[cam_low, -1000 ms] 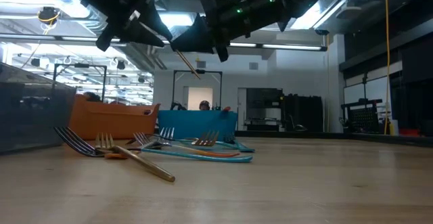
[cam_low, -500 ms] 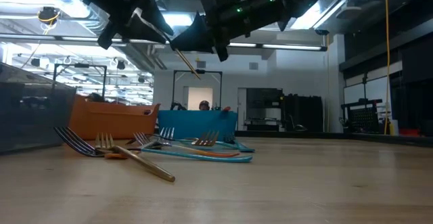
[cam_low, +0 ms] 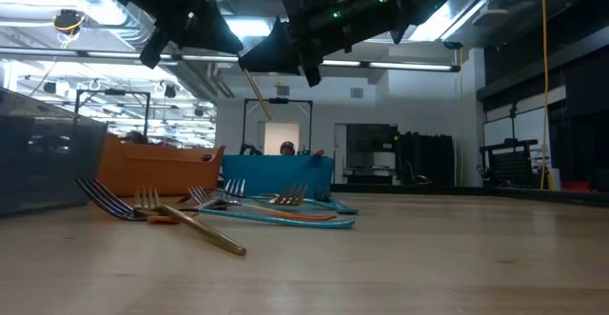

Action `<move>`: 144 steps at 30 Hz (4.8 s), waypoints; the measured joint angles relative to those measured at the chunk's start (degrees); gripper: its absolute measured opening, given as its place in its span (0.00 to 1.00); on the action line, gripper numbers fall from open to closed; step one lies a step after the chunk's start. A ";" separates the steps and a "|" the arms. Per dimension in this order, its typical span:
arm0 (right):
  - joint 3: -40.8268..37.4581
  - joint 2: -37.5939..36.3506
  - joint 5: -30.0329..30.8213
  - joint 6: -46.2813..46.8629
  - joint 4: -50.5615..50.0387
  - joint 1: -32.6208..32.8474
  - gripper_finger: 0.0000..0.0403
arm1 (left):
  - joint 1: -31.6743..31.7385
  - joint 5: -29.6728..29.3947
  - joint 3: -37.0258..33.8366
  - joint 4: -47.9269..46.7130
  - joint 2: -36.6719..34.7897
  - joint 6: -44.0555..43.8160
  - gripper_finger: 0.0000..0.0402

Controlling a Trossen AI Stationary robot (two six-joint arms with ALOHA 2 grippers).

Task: Sort silverware by color (type)
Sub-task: Put the gold fork into the black bin, then put the blue fork into the orange bin

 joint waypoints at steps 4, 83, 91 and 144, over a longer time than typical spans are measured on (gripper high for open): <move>0.00 -0.01 -0.02 0.07 -0.08 0.00 0.05 | 0.02 0.69 0.00 -0.15 0.00 0.03 0.02; -0.02 -10.88 -1.99 -10.43 -24.58 -1.55 0.30 | -4.74 67.79 -9.50 -27.75 -12.39 -80.97 0.05; -0.02 -10.88 -1.99 -10.43 -24.57 -1.55 0.30 | -5.78 67.77 -10.38 -28.23 -12.39 -80.94 0.07; -0.02 -10.84 -2.67 1.35 -35.63 -1.49 0.30 | -6.07 42.45 -10.40 9.05 -12.41 -24.02 0.07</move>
